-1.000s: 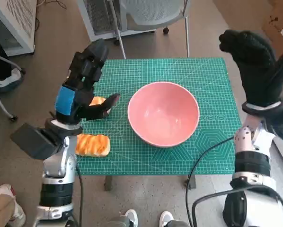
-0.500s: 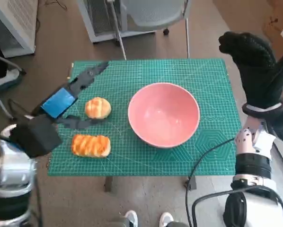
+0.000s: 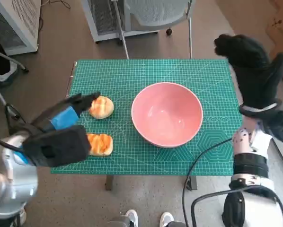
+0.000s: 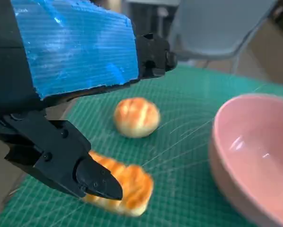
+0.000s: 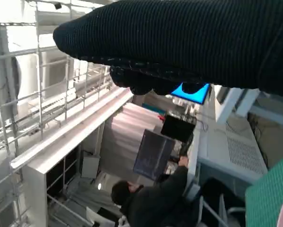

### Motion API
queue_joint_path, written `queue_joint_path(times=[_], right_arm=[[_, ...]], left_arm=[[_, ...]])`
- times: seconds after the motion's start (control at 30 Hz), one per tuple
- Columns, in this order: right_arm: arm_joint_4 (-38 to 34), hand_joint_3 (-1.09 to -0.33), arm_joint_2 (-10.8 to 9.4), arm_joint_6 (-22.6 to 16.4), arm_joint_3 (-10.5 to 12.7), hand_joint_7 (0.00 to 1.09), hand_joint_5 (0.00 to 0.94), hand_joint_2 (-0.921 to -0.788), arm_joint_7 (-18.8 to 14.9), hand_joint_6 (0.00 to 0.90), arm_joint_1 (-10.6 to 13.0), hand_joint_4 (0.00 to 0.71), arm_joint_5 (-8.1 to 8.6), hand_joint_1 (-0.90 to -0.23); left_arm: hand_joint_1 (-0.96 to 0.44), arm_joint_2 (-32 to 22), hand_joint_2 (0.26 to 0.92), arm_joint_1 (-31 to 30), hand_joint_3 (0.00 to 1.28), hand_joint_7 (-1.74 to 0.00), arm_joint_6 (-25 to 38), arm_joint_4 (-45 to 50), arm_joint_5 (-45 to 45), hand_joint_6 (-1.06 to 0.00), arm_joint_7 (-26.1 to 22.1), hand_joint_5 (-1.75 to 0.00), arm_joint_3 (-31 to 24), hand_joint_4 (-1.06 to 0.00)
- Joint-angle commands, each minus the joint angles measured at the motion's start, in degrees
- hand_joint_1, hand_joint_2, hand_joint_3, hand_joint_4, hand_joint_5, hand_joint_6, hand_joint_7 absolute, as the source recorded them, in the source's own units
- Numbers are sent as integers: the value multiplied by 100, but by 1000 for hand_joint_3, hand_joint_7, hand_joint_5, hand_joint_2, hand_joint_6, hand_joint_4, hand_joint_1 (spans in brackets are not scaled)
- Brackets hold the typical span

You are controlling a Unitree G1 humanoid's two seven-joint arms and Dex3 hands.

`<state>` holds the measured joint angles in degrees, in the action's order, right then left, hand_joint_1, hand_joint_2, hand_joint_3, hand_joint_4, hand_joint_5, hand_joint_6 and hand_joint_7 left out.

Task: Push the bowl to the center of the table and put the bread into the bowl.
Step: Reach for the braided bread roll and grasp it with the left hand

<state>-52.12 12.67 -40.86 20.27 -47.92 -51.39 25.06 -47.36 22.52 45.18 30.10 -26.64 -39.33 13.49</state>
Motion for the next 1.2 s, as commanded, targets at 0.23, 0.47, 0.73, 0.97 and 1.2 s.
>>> queue_joint_path(times=[0.23,0.47,0.73,0.97,1.2], right_arm=[[-192,-663,-21,82,11,1,4,-921,-163,365,-44,270,119,-642],[-238,-676,-12,52,16,2,4,-921,-185,368,-41,274,128,-636],[-245,-681,-3,67,10,2,4,-921,-178,368,-20,275,157,-634],[-162,-684,-1,102,16,1,1,-921,-146,367,20,273,187,-632],[-57,-688,-21,122,14,1,0,-921,-118,366,68,272,200,-631]], left_arm=[[79,-36,683,53,37,-15,71,-291,-434,-218,-116,-10,449,-68],[16,29,683,158,32,-8,24,-641,-610,-222,-210,-4,693,-73],[-30,223,688,316,28,-9,-16,-1208,-805,-239,-246,-1,985,-71],[-71,616,694,625,24,-13,-224,-2486,-1059,-269,-135,-4,1487,-83],[-94,872,695,833,23,-18,-523,-3410,-1216,-295,-127,-8,1730,-104]])
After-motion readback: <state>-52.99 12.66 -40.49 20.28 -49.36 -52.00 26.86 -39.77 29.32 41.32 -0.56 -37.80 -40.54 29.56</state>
